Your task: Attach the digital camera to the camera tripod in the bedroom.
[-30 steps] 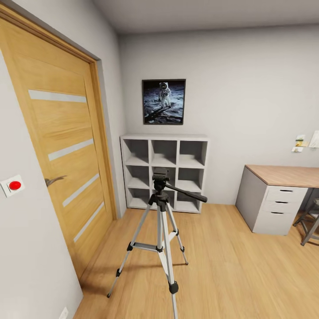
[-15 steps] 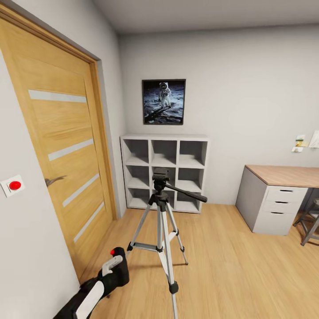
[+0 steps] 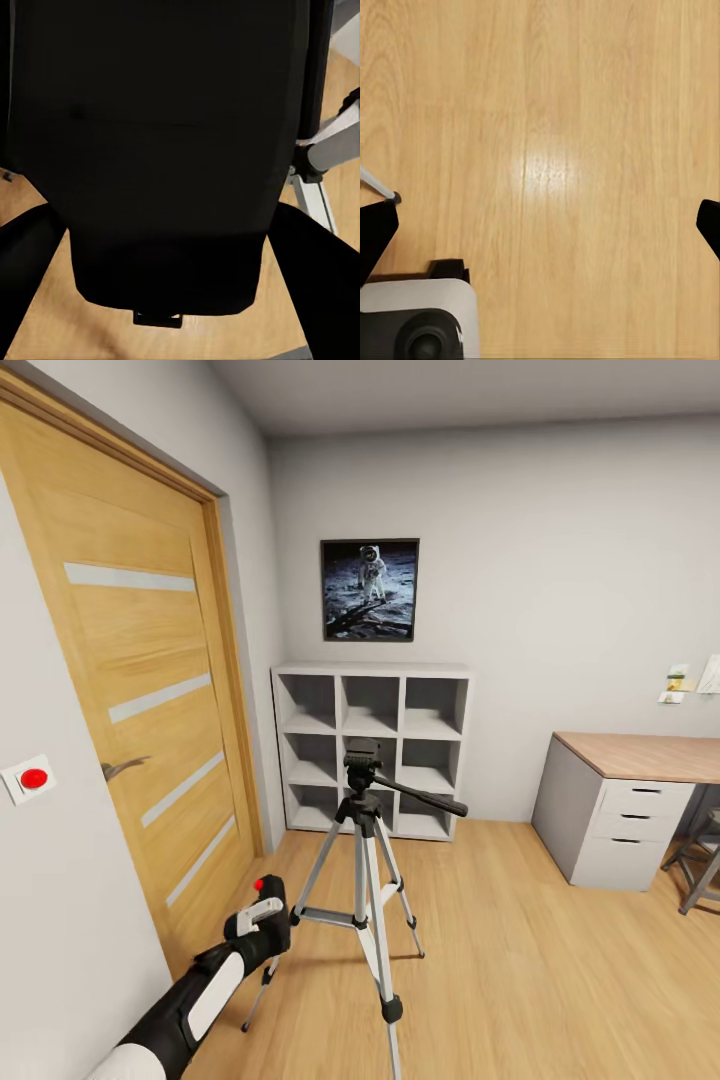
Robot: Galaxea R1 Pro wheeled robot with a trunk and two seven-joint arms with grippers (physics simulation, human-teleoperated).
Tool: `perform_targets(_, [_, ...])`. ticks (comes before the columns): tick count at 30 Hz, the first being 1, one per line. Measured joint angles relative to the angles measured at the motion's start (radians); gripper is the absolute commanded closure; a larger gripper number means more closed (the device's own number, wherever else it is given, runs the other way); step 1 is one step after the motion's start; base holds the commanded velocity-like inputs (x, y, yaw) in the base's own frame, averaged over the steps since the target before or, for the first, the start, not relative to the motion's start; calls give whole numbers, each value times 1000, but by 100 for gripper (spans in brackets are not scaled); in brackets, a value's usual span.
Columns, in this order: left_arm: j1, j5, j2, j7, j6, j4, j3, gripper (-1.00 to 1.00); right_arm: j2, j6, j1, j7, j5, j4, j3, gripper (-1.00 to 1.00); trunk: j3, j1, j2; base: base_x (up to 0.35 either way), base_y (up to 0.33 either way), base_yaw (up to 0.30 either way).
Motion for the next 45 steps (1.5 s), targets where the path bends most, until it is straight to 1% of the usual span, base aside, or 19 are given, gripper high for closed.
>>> perform_targets(2, [-1,-27,0,-3,-1,27,1,100,0,0,0,1,0,5,1,-100,0,0,0,0,0,0])
perform_targets(4, [-2,-40,1,-4,0,48,1,100,0,1,0,3,0,7,3,-100,0,0,0,0,0,0])
perform_targets(7, [-2,-51,3,-6,0,66,0,100,0,1,0,5,0,9,4,-100,0,0,0,0,0,0])
perform_targets(11, [-2,-83,8,-7,-2,80,-1,100,0,1,0,6,-1,10,5,-100,0,0,0,0,0,0])
perform_targets(12, [-2,-126,10,-7,-1,89,0,100,0,4,0,7,-2,11,5,-100,0,0,0,0,0,0])
perform_targets(14, [-2,-138,8,-7,-2,97,0,100,-1,5,0,7,-2,11,5,-100,0,0,0,0,0,0])
perform_targets(19, [-2,-148,4,-8,-7,132,1,100,0,4,0,8,2,11,5,-100,0,0,0,0,0,0])
perform_targets(25, [-2,-150,0,-8,-8,140,2,100,2,8,0,2,1,11,4,-100,0,0,0,0,0,0])
perform_targets(32, [-2,-150,-5,-8,-9,141,2,100,-5,6,0,2,-5,11,-3,-100,-9,0,0,0,0,0])
perform_targets(45, [-2,-153,-12,-8,-11,158,1,100,-5,1,0,-2,-7,11,-4,-100,-30,0,0,0,0,0])
